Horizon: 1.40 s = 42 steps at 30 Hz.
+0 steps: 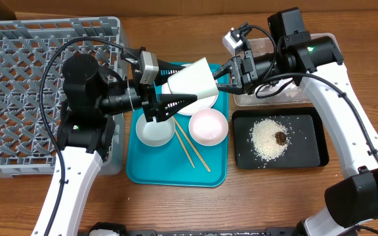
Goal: Sort waste into correct bins and load items into the dishwasher
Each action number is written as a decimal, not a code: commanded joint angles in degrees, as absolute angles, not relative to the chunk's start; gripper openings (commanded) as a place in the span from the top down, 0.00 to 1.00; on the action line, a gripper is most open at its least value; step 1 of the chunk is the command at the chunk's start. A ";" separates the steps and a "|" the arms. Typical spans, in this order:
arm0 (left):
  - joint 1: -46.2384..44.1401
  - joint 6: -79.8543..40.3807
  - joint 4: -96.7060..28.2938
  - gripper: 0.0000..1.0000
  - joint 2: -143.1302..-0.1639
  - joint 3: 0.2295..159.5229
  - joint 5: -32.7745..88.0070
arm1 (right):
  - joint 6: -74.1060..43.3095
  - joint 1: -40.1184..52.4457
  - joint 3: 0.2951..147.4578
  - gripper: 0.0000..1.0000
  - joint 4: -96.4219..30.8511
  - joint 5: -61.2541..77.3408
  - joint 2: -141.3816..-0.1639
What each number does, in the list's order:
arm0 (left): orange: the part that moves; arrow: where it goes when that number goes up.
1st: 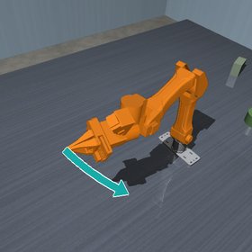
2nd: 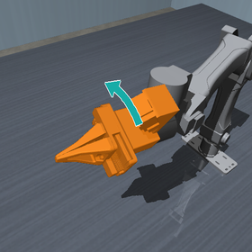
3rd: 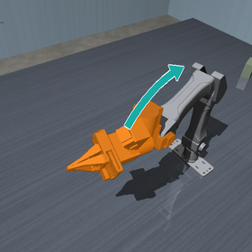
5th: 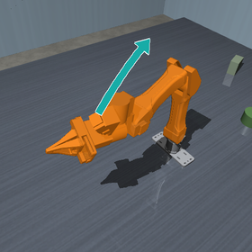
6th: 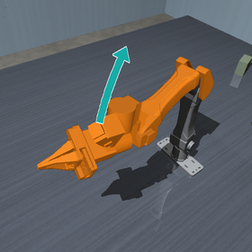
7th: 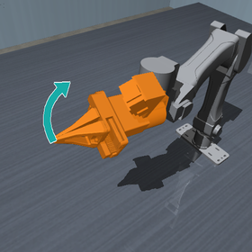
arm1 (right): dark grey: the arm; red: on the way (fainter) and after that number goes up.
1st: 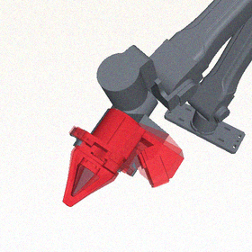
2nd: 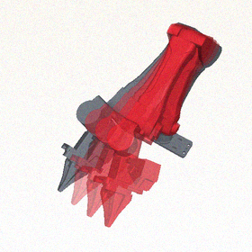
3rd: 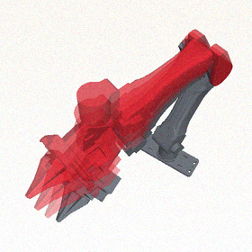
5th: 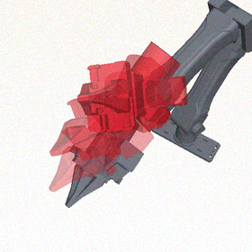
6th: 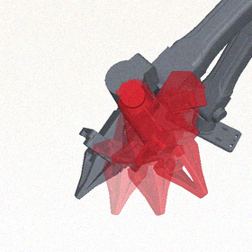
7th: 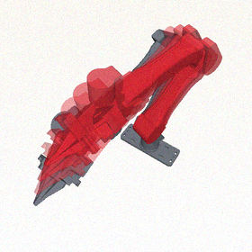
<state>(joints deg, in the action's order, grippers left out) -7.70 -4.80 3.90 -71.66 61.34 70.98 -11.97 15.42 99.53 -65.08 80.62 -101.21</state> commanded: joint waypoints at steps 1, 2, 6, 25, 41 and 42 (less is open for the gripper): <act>-9.02 -5.13 3.27 0.51 -72.75 61.93 72.77 | -11.70 16.12 100.09 0.85 -64.38 85.01 -100.95; -8.97 -5.15 3.27 0.52 -72.75 61.93 72.40 | -11.70 16.12 100.09 0.82 -64.38 84.73 -100.95; -8.82 -5.08 1.43 0.60 -72.75 61.93 68.42 | -11.75 16.12 100.09 0.80 -64.42 81.06 -100.95; 15.05 -2.42 -31.20 0.94 -72.47 62.92 40.21 | -20.53 6.55 100.16 0.68 -75.81 11.16 -100.71; 27.64 -7.38 -55.86 0.96 -73.80 75.22 5.19 | -12.82 -9.41 100.16 0.68 -87.66 8.19 -99.00; 27.64 -7.38 -56.05 0.96 -74.50 75.20 4.19 | -12.71 -9.63 100.16 0.68 -87.96 7.92 -99.00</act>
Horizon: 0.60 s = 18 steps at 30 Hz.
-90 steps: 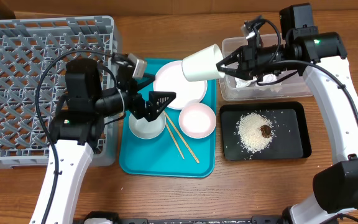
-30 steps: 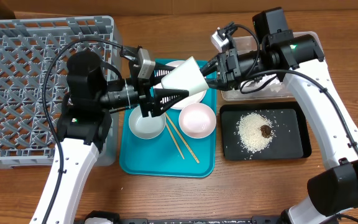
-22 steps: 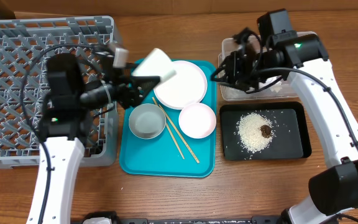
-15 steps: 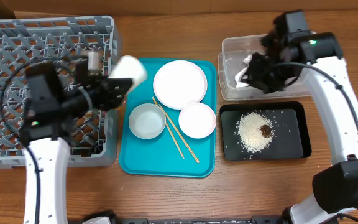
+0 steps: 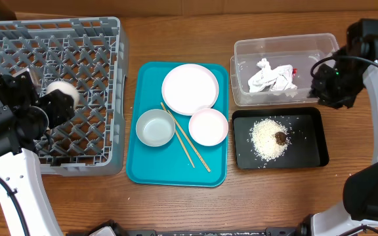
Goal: Sort waste into correct bins and load items into the dishwasher
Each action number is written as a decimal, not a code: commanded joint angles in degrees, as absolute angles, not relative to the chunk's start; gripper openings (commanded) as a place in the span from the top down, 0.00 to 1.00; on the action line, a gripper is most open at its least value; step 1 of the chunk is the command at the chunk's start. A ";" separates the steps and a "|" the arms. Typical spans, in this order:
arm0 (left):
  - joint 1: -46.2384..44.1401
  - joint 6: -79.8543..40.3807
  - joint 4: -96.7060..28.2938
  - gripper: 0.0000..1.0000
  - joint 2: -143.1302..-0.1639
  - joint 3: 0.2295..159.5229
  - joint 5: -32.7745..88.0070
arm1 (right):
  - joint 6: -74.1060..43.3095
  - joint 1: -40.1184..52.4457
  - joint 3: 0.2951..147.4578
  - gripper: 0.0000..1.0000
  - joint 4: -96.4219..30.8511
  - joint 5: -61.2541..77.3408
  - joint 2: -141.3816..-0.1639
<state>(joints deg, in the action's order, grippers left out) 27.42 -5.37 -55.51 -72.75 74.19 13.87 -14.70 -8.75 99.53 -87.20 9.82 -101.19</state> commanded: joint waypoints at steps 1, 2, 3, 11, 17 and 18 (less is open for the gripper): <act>27.64 -7.35 -56.21 0.96 -75.40 75.20 3.31 | -12.58 -10.00 100.16 0.68 -88.31 7.73 -99.00; 27.64 -7.35 -56.36 0.96 -76.47 75.20 2.66 | -12.58 -10.24 100.16 0.68 -88.49 7.73 -99.00; 27.64 -7.35 -56.51 0.96 -77.43 75.20 2.28 | -12.58 -10.37 100.16 0.68 -88.66 7.73 -99.00; 27.75 -7.35 -56.69 0.96 -87.81 75.20 0.84 | -12.32 -10.35 100.14 0.68 -89.06 7.73 -99.00; 27.79 -7.35 -56.90 0.95 -93.21 75.20 0.36 | -12.32 -10.35 100.14 0.67 -89.10 7.73 -99.00; 27.79 -7.38 -56.90 0.95 -93.80 75.20 0.14 | -12.32 -10.35 100.14 0.67 -89.08 7.73 -99.00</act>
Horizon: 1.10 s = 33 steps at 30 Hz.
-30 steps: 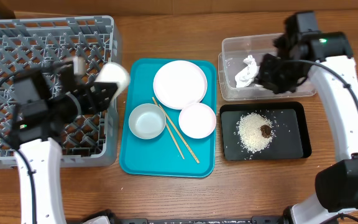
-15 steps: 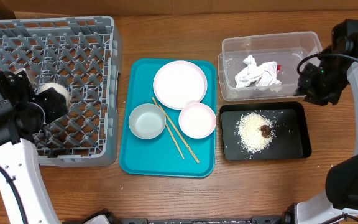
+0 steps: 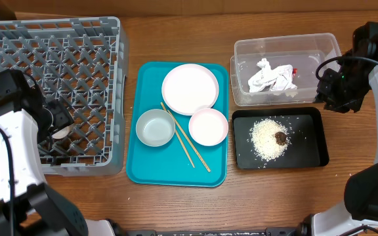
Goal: Sort waste into correct bins and load items into the dishwasher
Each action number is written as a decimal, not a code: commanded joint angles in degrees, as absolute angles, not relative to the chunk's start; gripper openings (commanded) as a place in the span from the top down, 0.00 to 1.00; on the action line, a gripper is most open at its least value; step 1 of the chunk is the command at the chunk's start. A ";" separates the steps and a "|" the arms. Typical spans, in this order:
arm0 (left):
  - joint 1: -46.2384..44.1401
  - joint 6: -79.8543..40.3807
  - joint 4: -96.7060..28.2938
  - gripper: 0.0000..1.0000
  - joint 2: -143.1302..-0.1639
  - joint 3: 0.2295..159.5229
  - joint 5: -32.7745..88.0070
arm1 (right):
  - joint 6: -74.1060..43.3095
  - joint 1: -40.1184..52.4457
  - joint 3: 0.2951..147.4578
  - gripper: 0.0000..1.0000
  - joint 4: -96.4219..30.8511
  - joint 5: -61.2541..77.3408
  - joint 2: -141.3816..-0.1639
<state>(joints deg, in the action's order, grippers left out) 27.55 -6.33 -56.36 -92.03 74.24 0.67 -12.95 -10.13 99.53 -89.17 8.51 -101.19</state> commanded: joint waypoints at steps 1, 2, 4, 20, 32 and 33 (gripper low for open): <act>27.77 -7.38 -56.90 0.95 -94.26 75.20 -0.12 | -12.32 -10.35 100.14 0.67 -89.08 7.73 -99.00; 27.79 -7.33 -56.90 0.92 -94.67 75.20 -0.25 | -12.32 -10.35 100.14 0.67 -89.06 7.73 -99.00; 27.79 -7.33 -56.86 0.65 -95.33 75.20 -0.47 | -12.32 -10.35 100.14 0.67 -89.08 7.73 -99.00; 27.57 -7.31 -59.96 0.00 -94.43 83.55 9.82 | -12.32 -10.35 100.14 0.67 -89.54 7.73 -99.00; 9.89 -2.72 -59.96 0.00 -87.22 88.53 19.16 | -12.32 -10.35 100.14 0.50 -89.52 7.75 -99.00; 7.25 -2.72 -60.07 0.00 -87.44 88.38 19.14 | -12.32 -10.35 100.14 0.50 -89.52 7.73 -99.00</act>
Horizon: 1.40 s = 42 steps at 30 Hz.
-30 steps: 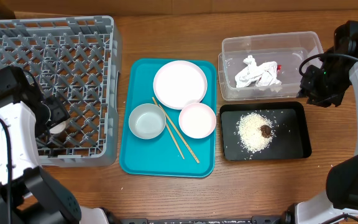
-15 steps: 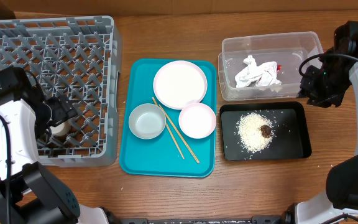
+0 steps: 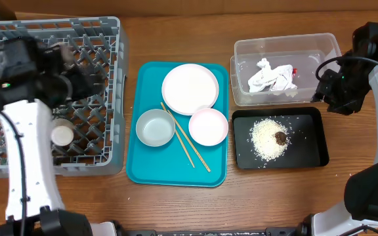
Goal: Sort waste into correct bins and load items into the dishwasher
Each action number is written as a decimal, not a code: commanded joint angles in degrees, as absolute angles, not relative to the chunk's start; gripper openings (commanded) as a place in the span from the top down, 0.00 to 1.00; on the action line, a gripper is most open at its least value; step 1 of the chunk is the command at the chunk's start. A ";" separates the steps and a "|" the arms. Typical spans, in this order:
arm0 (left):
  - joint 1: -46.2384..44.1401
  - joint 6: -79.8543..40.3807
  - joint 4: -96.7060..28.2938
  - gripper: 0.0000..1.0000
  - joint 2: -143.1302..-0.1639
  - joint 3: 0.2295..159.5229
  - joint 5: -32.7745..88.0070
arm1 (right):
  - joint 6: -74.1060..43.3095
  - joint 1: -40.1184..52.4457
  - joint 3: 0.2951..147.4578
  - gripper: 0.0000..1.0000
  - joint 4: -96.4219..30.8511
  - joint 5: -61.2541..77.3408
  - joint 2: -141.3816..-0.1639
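Note:
A white cup [image 3: 62, 134] sits in the grey dish rack [image 3: 110, 39], near its front left. My left gripper [image 3: 90, 82] hovers blurred above the rack's middle, apart from the cup, with nothing visible in it. On the teal tray [image 3: 143, 170] lie a white plate [image 3: 189, 88], a pale grey bowl [image 3: 155, 127], a pink bowl [image 3: 208, 126] and a pair of chopsticks [image 3: 186, 141]. My right gripper [image 3: 325, 92] hangs at the right end of the clear bin [image 3: 284, 40]; its fingers are too dark to read.
Crumpled white paper [image 3: 271, 77] lies in the clear bin. A black tray [image 3: 314, 154] in front of it holds a heap of rice [image 3: 266, 136] with a brown scrap. The rack fills the table's left side.
The left arm has moved from the rack's front left, by the cup, to above the rack's middle further back. The cup stays in the rack. The right arm has barely moved.
Both grippers met over the teal tray with a white cup between them. Then the left gripper was over the rack with the cup and the right arm had drawn back to the bins. Then the cup was low in the rack's front left, where it now sits alone.

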<state>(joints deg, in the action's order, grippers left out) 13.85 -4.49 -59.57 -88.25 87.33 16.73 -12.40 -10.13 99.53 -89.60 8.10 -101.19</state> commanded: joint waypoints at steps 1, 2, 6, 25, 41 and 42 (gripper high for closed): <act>5.02 -2.68 -60.10 0.00 -87.64 88.16 19.11 | -12.32 -10.35 100.14 0.47 -89.52 7.73 -99.00; 2.66 -2.70 -60.01 0.00 -87.88 87.85 19.14 | -12.32 -10.35 100.14 0.46 -89.52 7.73 -99.00; -5.10 -1.17 -59.79 0.00 -89.95 86.63 18.87 | -12.32 -10.35 100.14 0.44 -89.52 7.73 -99.00; -21.78 -0.05 -65.17 0.50 -116.77 86.02 8.36 | -12.32 -10.35 100.14 0.44 -89.69 7.73 -99.00; -21.17 -4.62 -69.49 0.96 -114.63 91.74 3.86 | -12.32 -10.35 100.14 0.44 -89.76 7.73 -99.00; -20.88 -4.75 -69.67 0.96 -113.47 92.44 3.88 | -12.32 -10.35 100.14 0.44 -89.76 7.73 -99.00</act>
<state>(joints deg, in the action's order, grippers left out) -21.71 -3.57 -69.67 -118.04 89.23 4.27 -12.32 -10.13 99.53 -89.82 8.10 -101.19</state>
